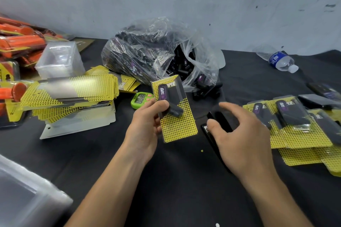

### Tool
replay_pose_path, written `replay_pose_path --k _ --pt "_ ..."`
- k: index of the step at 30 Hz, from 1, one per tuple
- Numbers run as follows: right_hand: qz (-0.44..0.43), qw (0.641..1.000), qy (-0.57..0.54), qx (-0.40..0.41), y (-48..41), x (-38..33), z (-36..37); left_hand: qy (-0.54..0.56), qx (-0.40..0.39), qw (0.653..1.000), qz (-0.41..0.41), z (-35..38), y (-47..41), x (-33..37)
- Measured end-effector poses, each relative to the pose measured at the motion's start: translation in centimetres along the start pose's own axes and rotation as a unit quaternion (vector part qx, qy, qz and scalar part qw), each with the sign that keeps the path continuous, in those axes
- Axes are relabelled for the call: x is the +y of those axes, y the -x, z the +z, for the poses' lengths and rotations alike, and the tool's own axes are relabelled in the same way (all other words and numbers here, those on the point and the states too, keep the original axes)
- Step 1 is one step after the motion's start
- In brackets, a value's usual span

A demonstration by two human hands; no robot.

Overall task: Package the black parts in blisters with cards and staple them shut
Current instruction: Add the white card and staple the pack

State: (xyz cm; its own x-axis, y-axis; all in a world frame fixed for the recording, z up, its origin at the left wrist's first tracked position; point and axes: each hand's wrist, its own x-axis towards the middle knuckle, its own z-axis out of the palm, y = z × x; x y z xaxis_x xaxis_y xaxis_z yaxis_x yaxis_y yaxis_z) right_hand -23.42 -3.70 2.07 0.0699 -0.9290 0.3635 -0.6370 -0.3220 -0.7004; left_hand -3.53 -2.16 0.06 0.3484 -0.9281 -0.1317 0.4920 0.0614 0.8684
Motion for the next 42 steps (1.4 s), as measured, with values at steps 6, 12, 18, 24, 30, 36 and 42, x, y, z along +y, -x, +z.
replay_pose_path --k 6,12,18,24,30,36,42 --pt "0.064 0.952 -0.279 -0.106 1.9 -1.8 2.4 0.008 -0.095 0.995 0.016 0.4 0.8 0.2" --pt "0.148 0.870 -0.428 -0.194 1.9 -1.4 3.4 -0.060 -0.134 0.989 -0.001 0.5 1.0 0.2" --pt "0.155 0.883 -0.400 -0.189 1.9 -0.6 4.0 0.016 -0.027 0.999 -0.017 0.8 0.7 0.3" --pt "0.145 0.890 -0.386 -0.194 1.9 -0.5 4.5 -0.026 0.028 0.998 0.050 0.4 0.2 0.4" --pt "0.122 0.871 -0.444 -0.172 1.8 -1.1 4.2 -0.106 0.038 0.990 0.085 0.3 0.2 -0.1" --pt "0.132 0.878 -0.438 -0.143 1.8 -1.0 4.4 -0.122 0.010 0.991 0.062 0.4 0.6 -0.2" --pt "0.060 0.908 -0.383 -0.163 1.9 -0.8 4.3 -0.051 -0.021 0.995 0.089 0.3 0.9 0.4"
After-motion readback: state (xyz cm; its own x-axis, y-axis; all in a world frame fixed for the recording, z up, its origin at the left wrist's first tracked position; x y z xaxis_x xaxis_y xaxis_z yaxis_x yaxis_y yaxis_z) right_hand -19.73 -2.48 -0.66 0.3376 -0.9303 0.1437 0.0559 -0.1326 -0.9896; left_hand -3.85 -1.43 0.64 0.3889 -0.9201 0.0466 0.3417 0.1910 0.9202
